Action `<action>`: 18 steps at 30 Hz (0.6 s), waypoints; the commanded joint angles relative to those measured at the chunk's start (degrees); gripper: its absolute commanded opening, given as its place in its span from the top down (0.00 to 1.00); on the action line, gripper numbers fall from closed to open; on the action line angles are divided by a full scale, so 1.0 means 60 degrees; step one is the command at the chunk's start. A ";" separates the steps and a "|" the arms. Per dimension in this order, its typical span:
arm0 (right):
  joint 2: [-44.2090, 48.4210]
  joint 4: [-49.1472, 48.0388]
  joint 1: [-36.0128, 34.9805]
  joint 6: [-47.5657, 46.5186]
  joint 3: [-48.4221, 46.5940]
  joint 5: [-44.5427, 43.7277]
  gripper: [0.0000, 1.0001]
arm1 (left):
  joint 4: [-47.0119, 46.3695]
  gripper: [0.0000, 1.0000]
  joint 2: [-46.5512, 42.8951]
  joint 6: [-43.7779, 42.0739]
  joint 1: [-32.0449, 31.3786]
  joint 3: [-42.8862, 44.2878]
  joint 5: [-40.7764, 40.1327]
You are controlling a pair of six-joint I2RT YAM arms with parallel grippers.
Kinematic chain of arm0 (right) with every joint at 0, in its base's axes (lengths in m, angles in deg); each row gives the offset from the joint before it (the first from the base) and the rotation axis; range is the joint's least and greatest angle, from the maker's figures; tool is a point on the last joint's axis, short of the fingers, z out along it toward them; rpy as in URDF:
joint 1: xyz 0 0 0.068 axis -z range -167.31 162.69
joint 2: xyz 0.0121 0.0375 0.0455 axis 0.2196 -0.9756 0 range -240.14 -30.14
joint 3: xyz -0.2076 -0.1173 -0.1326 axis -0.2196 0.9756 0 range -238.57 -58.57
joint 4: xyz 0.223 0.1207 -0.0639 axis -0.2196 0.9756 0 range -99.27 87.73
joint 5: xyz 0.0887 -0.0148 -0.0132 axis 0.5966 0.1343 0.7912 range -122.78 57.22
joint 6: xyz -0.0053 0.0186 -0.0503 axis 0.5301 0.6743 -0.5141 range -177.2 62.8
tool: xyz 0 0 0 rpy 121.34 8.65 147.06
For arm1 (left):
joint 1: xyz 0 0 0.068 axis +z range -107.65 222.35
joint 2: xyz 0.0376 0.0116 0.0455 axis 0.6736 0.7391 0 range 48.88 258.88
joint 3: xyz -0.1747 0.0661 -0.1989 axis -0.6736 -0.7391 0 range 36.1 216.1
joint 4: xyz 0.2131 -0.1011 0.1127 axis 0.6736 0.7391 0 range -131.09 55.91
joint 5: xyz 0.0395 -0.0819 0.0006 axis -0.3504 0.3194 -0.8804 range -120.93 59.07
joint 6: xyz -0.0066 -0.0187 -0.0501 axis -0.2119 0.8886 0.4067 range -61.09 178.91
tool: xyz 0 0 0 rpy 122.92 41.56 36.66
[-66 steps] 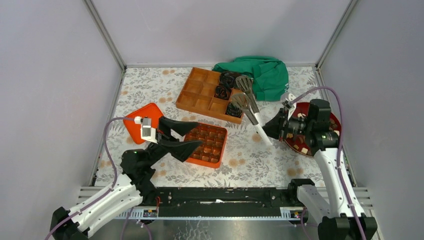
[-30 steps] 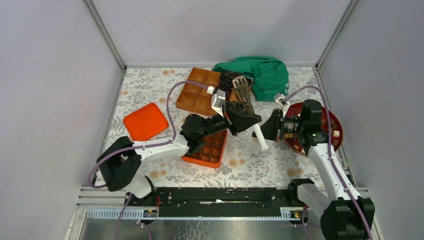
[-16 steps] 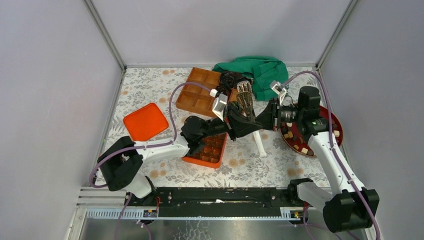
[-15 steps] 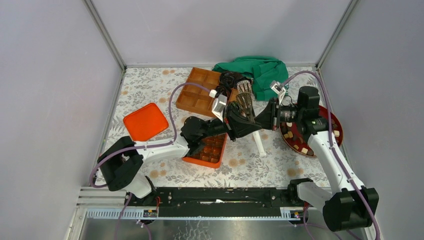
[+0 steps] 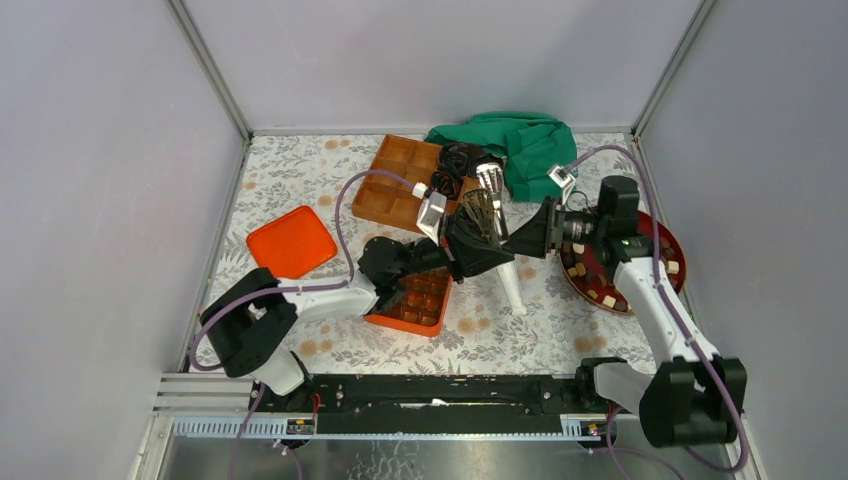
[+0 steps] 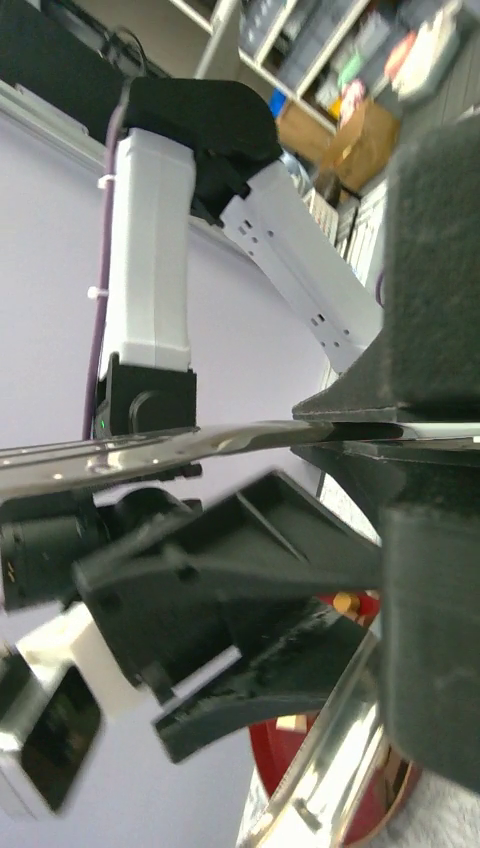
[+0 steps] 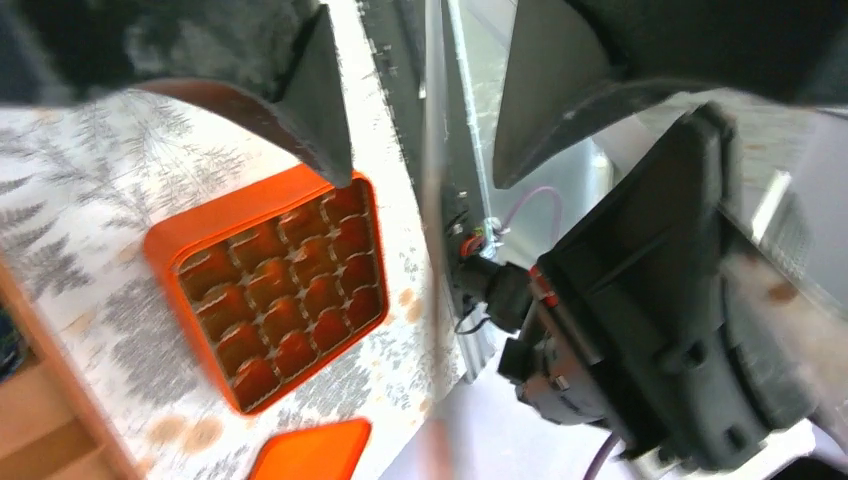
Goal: Pack the chocolate
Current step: Pick up the clamp at the center of the board.
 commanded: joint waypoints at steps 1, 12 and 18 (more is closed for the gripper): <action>0.1421 0.0741 0.0215 -0.1413 -0.0257 -0.0531 0.31 | -0.1735 1.00 0.0473 0.1671 0.0303 0.0530 0.0746; 0.3110 0.2000 0.0165 -0.3792 0.0115 0.0162 0.00 | -0.1224 1.00 -0.0732 0.0881 0.0694 -0.0560 -0.1026; 0.3035 0.1940 -0.0417 -0.3765 0.0382 -0.0770 0.00 | -0.0606 1.00 -0.0911 0.0252 0.0204 -0.0181 -0.2007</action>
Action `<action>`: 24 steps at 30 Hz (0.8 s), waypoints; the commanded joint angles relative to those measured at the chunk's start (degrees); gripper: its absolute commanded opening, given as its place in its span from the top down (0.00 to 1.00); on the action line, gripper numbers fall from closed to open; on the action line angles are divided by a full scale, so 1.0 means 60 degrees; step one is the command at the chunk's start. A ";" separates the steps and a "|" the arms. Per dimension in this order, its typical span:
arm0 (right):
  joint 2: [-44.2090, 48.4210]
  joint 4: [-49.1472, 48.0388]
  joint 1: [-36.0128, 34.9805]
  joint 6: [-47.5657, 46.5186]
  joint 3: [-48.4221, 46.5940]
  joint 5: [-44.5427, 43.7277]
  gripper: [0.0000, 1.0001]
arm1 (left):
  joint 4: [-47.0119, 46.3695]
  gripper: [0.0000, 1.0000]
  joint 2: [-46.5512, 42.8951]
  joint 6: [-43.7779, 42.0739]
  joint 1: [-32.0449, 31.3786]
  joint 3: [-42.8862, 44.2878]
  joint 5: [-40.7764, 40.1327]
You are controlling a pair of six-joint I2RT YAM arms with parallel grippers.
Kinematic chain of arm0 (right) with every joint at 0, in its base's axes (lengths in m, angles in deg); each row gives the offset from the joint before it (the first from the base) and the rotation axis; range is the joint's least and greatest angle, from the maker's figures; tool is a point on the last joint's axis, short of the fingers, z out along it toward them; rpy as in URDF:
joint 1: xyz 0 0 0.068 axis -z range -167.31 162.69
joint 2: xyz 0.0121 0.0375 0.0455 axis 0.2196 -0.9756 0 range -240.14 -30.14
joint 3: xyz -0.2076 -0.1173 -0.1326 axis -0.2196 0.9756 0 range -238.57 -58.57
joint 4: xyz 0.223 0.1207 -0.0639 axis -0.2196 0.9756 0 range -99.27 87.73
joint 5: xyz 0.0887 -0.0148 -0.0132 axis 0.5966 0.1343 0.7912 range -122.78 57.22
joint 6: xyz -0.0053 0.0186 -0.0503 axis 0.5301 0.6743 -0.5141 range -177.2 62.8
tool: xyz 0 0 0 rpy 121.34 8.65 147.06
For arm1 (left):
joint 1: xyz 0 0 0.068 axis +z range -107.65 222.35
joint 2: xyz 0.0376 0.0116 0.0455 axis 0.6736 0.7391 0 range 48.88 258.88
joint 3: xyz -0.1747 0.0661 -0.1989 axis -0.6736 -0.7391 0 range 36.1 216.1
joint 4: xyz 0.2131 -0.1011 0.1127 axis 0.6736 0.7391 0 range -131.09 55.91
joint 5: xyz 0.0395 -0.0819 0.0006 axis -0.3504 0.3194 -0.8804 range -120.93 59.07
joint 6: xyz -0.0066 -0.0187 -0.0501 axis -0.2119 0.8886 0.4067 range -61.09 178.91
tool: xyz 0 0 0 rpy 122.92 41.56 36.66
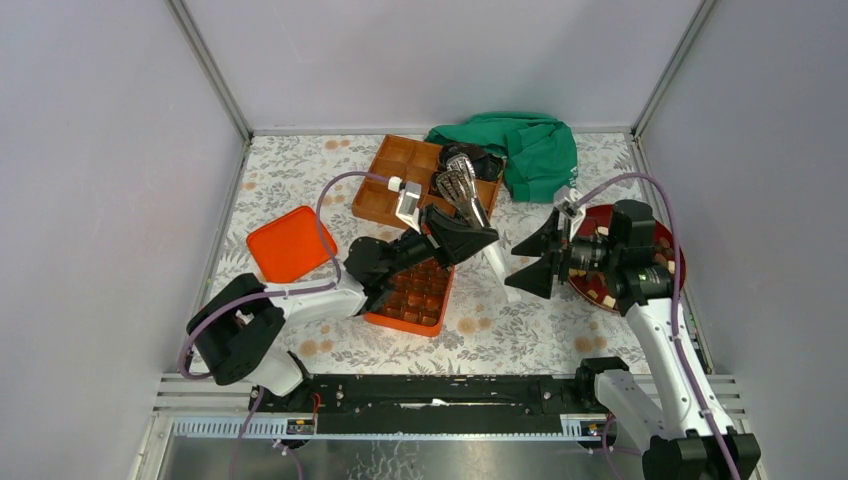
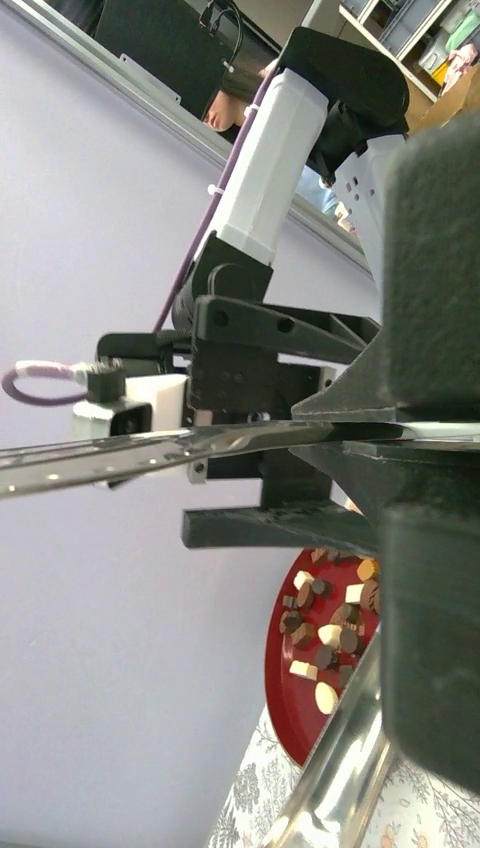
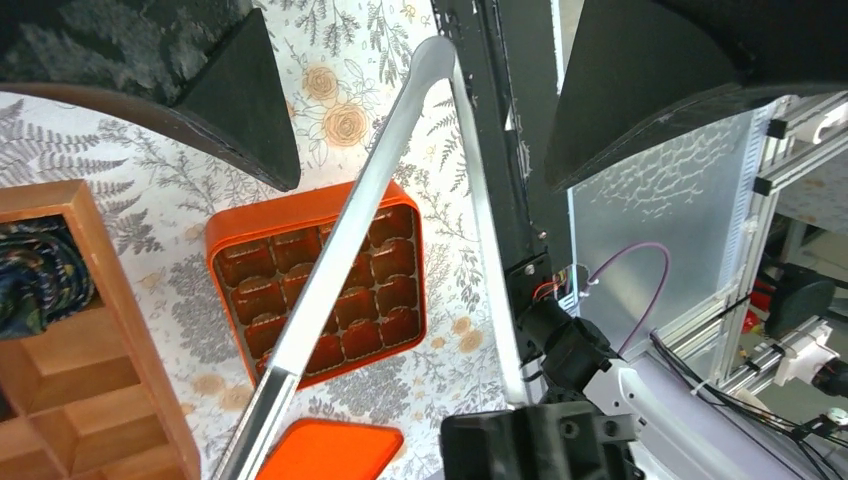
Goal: Pack the chocolate
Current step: Pick up the clamp at the center of the board.
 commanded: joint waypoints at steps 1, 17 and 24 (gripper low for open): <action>-0.0175 -0.0632 -0.0401 0.0215 0.0143 -0.0266 0.00 | -0.0539 1.00 -0.0254 -0.0616 -0.0417 0.0408 -0.0982; -0.0813 -0.6134 -0.0910 0.5674 0.0756 0.0723 0.07 | -0.2345 1.00 0.1326 0.0761 -0.0727 0.1024 -0.1345; -0.0932 -0.6622 -0.0901 0.6405 0.0948 0.0484 0.15 | -0.2432 1.00 0.1432 0.0811 -0.0800 0.0938 -0.2063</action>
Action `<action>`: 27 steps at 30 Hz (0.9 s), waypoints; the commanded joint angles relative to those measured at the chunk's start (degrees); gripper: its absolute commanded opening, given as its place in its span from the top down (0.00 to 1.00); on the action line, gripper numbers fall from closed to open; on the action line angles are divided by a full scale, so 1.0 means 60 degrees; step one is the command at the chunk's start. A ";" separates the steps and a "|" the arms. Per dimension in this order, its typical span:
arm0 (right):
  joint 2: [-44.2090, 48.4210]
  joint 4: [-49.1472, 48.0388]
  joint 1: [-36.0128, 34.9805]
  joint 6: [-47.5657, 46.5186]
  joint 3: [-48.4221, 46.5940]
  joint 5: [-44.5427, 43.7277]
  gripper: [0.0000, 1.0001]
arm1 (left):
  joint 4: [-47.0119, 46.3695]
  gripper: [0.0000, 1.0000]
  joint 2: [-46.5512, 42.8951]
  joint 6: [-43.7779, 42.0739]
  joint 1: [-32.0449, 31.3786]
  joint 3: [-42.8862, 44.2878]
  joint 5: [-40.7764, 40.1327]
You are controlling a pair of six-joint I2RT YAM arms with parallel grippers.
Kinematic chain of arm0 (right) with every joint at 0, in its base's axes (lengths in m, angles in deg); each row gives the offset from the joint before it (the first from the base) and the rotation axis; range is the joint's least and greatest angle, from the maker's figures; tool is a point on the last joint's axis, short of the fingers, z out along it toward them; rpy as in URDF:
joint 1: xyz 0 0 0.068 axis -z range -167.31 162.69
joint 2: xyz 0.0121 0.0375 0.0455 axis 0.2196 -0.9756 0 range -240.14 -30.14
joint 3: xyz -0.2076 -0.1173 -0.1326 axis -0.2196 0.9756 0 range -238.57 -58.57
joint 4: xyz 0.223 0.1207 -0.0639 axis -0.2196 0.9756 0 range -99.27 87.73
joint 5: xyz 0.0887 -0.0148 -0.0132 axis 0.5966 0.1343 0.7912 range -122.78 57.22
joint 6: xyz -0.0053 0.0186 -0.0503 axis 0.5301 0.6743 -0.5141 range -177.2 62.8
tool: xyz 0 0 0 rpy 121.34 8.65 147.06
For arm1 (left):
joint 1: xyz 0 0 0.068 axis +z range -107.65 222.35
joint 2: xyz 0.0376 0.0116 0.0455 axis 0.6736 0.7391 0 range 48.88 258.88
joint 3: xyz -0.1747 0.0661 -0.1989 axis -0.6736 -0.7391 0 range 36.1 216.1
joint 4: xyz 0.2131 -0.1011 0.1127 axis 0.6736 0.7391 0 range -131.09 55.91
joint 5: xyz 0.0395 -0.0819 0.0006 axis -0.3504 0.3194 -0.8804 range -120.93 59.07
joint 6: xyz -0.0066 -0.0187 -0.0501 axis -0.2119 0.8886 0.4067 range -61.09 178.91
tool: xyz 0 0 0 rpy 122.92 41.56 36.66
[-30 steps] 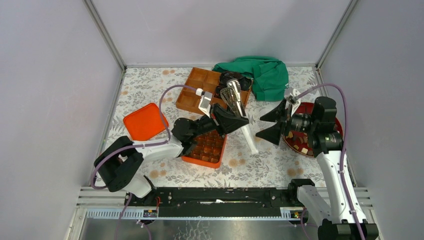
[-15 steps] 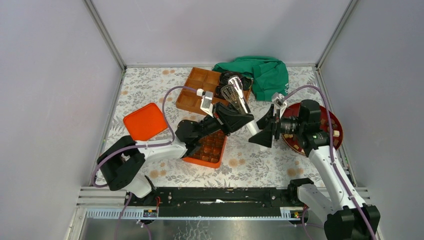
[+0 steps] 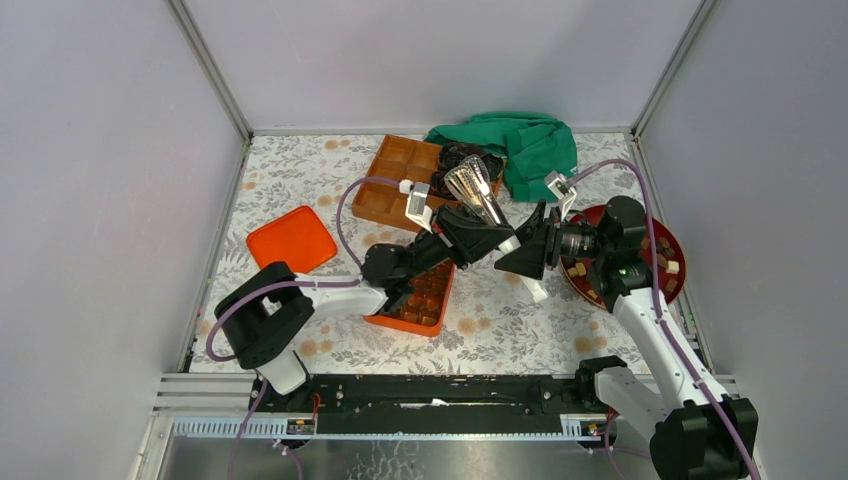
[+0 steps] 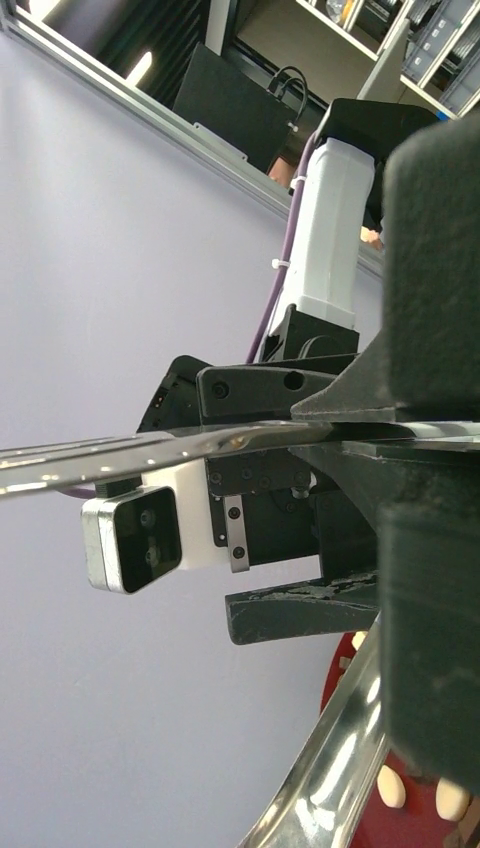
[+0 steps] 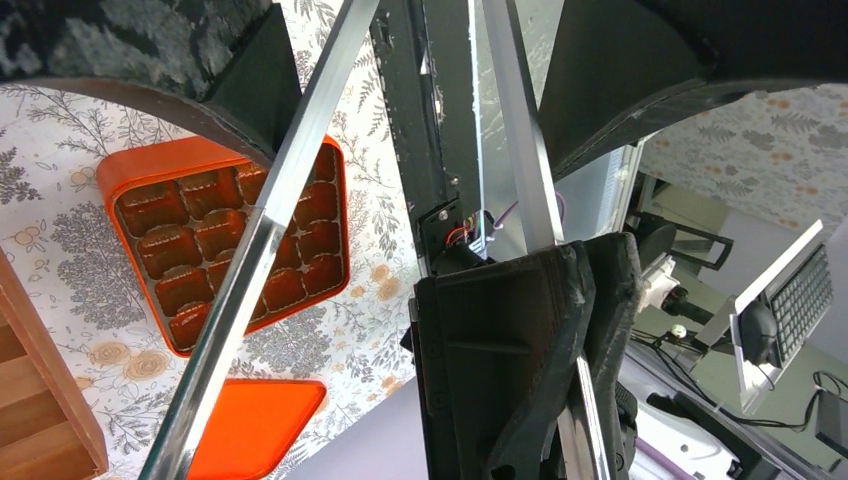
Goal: Pack the chocolate
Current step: Pick up the clamp at the center of the board.
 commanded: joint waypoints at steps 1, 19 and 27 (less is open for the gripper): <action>-0.0005 -0.1158 -0.0093 0.0891 0.0036 0.0259 0.16 | -0.0738 1.00 0.0048 -0.0013 -0.0073 0.0202 -0.0811; -0.0020 -0.1588 -0.0008 0.1720 0.0293 0.0132 0.49 | -0.0753 0.64 -0.0109 0.0042 -0.0082 -0.0149 -0.1265; -0.0049 -0.1489 0.0176 0.1814 0.0195 0.0264 0.51 | -0.0760 0.52 -0.0534 -0.0046 -0.0062 -0.0771 -0.1656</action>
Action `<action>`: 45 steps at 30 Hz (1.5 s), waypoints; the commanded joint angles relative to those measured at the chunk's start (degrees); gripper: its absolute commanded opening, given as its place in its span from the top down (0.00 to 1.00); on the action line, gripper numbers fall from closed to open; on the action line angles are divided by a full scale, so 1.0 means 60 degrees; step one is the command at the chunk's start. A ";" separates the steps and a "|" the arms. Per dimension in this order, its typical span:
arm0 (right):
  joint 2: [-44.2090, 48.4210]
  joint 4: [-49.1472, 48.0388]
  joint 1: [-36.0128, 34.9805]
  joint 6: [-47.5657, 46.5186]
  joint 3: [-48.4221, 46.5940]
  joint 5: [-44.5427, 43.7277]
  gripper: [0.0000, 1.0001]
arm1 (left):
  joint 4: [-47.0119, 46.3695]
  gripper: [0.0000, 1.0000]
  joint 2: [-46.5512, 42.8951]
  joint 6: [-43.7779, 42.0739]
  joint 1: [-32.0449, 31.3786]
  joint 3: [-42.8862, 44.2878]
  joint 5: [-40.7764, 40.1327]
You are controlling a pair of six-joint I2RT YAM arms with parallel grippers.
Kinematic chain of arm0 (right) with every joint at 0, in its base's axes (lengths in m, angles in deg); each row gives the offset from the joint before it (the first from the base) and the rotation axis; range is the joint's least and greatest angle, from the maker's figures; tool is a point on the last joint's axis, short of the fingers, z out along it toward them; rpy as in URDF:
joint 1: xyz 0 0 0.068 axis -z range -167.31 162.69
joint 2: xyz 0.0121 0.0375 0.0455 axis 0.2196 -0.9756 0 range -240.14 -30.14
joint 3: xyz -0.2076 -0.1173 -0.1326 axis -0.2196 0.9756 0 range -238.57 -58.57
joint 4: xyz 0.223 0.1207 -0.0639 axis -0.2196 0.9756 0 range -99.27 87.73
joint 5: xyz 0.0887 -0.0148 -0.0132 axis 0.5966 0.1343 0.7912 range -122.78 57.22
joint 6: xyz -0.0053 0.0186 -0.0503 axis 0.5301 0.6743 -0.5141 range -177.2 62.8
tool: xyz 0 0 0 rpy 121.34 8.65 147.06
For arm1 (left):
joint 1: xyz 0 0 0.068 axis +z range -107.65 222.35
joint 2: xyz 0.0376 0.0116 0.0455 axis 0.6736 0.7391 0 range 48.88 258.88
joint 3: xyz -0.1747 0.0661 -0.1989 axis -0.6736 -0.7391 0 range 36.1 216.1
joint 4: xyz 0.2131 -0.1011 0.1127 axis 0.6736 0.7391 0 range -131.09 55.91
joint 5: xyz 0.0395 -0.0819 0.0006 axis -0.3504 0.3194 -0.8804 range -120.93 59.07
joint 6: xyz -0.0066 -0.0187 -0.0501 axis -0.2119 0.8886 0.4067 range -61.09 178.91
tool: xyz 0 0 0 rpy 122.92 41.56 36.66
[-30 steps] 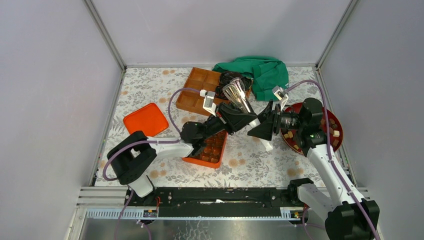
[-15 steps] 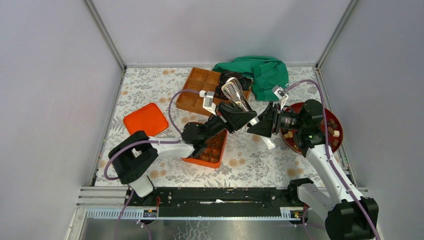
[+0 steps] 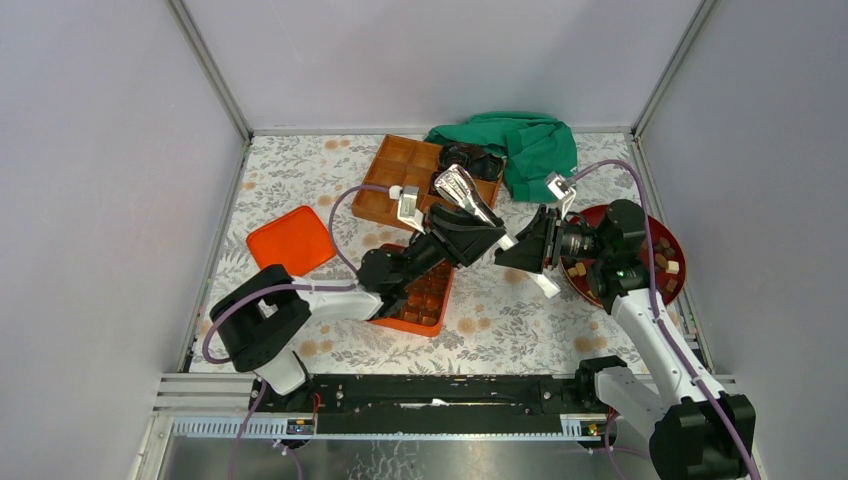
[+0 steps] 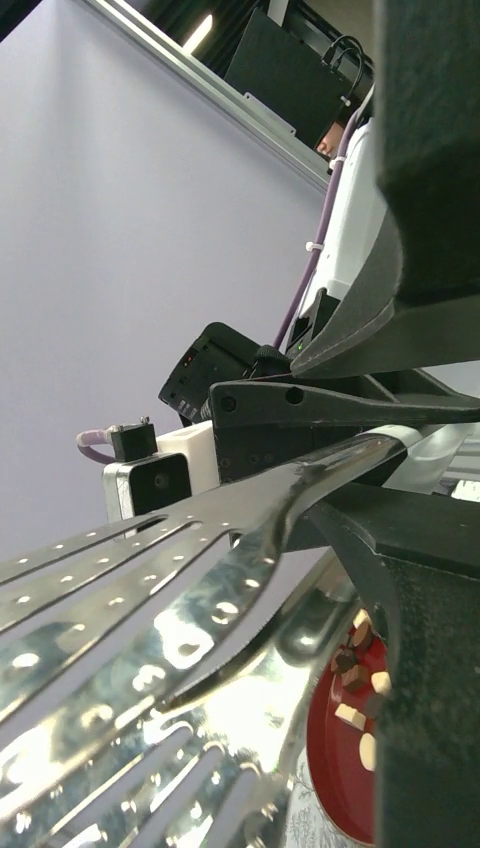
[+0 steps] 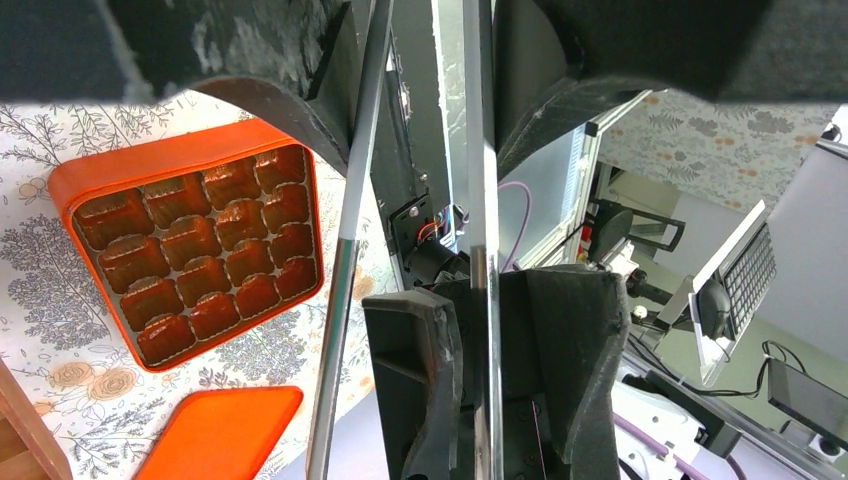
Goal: Pack the chocolate
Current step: Pick up the clamp at the center of the board, then pick up the fake chocolate from the plate.
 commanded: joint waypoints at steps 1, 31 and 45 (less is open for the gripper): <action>0.0027 -0.0301 0.0134 0.0156 -0.0199 0.0193 0.51 | -0.0721 0.52 -0.0376 -0.0200 -0.0014 -0.0298 -0.0463; -0.0813 0.9736 0.1862 -0.7883 -0.3642 0.0670 0.58 | 0.2457 0.01 -0.4939 -0.0088 0.1382 -0.3801 0.1310; -0.0737 0.8102 0.1455 -0.5383 -0.3575 0.1828 0.57 | -0.0709 0.01 -0.0738 -0.0183 0.0437 -0.0872 0.1222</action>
